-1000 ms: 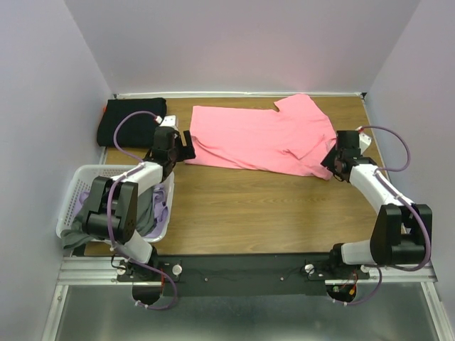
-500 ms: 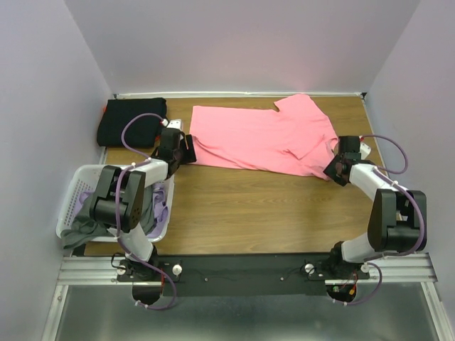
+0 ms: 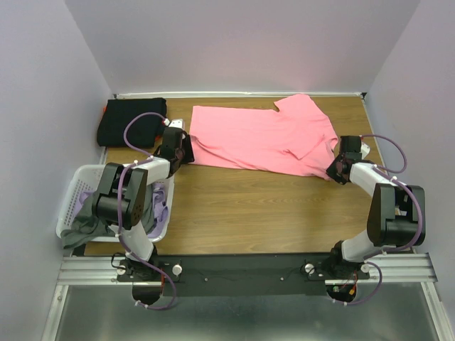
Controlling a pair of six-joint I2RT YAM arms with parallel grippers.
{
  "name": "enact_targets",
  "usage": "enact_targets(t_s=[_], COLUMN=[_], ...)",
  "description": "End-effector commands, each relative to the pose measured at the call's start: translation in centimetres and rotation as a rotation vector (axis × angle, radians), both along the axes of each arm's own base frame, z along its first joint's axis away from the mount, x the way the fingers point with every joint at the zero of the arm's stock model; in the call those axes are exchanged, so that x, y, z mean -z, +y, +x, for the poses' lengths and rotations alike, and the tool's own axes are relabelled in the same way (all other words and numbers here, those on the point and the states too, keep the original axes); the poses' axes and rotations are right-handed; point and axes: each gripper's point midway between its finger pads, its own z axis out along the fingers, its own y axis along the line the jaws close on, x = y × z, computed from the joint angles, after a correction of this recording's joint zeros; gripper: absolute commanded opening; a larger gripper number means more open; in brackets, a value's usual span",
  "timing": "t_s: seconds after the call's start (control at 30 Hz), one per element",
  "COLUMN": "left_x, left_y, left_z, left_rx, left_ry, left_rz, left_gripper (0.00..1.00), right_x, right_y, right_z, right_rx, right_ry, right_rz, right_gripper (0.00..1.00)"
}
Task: Fold and stack the t-shirts
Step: Fold the tshirt
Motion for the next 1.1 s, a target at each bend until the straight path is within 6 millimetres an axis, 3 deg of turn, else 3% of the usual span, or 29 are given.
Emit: enact_targets(t_s=[0.0,0.5,0.7,0.83,1.07], left_x=[-0.2,1.0,1.2,1.1,1.1], left_y=[0.0,0.4,0.4,0.2,-0.1], left_z=[0.8,-0.1,-0.5,-0.7,-0.7], left_rx=[-0.015,-0.026,-0.018,-0.006,0.016], left_ry=[-0.004,0.07,0.079,0.08,0.078], left_rz=[0.032,0.093,0.098,0.095,0.089], left_gripper=[0.56,0.51,0.14,0.02,0.0], right_x=[-0.3,-1.4,-1.5,-1.9,-3.1], right_y=[-0.2,0.1,0.0,-0.1,-1.2], right_z=[0.6,1.5,1.6,1.8,1.9], right_rx=[-0.014,-0.048,-0.053,-0.063,-0.083], right_ry=[-0.02,-0.052,-0.053,-0.061,-0.074], right_rz=[0.001,0.023,0.018,0.012,-0.067], right_gripper=[0.17,0.15,0.1,0.05,0.02])
